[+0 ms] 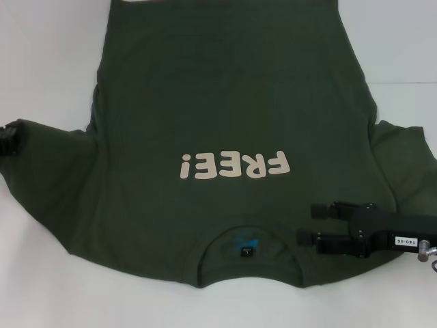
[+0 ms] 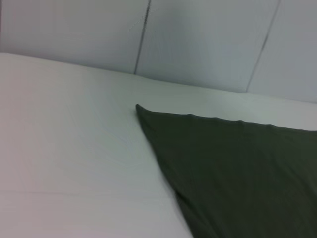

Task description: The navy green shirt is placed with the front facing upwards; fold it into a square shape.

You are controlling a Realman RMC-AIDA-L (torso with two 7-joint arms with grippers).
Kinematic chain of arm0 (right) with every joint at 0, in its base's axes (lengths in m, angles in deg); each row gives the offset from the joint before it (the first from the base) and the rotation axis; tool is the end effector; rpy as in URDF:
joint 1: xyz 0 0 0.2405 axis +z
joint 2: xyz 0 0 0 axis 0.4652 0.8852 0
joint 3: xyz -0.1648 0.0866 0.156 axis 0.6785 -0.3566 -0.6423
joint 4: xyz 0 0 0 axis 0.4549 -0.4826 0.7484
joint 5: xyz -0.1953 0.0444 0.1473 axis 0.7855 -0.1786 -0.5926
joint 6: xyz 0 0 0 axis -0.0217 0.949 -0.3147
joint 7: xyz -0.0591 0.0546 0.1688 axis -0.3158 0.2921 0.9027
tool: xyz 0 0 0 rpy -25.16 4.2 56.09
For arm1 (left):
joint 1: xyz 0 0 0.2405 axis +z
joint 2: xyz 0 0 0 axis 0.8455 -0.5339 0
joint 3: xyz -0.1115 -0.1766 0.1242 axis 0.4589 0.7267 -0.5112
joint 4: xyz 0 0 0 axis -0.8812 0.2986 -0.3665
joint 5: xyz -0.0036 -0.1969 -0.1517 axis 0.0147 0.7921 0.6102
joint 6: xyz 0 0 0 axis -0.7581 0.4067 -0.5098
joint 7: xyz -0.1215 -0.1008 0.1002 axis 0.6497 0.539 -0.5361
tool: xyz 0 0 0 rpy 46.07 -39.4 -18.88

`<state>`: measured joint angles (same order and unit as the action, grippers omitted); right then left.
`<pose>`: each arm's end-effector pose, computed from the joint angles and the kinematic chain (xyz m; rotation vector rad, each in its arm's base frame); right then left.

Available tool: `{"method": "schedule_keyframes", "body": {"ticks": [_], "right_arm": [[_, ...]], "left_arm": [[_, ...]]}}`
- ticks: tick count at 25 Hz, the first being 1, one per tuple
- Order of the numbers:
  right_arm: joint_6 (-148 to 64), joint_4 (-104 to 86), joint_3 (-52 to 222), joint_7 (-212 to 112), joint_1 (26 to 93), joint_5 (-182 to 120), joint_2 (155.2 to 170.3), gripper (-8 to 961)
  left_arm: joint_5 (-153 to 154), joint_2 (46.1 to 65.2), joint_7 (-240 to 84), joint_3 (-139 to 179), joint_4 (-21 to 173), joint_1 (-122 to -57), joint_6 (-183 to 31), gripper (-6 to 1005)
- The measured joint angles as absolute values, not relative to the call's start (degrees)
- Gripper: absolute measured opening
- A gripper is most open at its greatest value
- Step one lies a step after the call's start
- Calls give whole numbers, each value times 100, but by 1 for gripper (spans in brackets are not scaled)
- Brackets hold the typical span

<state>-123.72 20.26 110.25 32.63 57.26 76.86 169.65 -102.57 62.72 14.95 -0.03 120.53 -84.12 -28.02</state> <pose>0.2842 0.3447 -0.0475 -2.7031 0.9639 0.7149 -0.3724 0.4262 0.0677 -1.8473 -1.0380 -0.5154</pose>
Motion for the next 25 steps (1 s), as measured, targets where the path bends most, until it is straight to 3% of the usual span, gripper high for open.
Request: {"method": "schedule_keyframes", "body": {"ticks": [16, 25], "right_arm": [[-12372, 2026, 11047, 3293, 5725, 7686, 16966, 900], [-12364, 2026, 11065, 3270, 5752, 7695, 16958, 900]], "left_arm": [[-10211, 6296, 2245, -165, 12264, -8413, -1006, 3], [-10027, 6468, 2429, -163, 11749, -8733, -1039, 3]]}}
